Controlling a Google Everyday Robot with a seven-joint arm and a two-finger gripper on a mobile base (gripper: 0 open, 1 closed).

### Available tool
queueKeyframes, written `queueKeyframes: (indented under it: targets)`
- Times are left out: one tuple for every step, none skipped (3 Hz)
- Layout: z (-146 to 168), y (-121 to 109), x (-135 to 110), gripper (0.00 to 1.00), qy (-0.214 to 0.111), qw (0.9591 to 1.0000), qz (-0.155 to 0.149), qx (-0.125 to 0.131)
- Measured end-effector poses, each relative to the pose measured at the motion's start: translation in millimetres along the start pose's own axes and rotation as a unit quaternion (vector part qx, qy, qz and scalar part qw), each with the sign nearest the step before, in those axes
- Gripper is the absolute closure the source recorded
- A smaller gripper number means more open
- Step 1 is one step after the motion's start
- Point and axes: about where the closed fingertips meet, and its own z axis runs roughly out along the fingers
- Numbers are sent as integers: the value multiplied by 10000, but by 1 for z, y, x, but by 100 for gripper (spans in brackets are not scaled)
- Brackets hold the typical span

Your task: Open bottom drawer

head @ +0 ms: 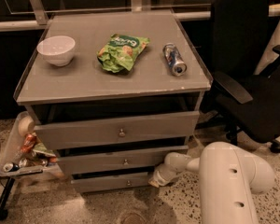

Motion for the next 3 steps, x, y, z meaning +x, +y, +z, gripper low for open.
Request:
queueKeyframes:
  targets:
    - [-4, 1, -2, 100, 0, 10000, 0, 0]
    - [-7, 1, -3, 100, -2, 10000, 2, 1]
    - [-11, 1, -5, 100, -11, 10000, 12, 4]
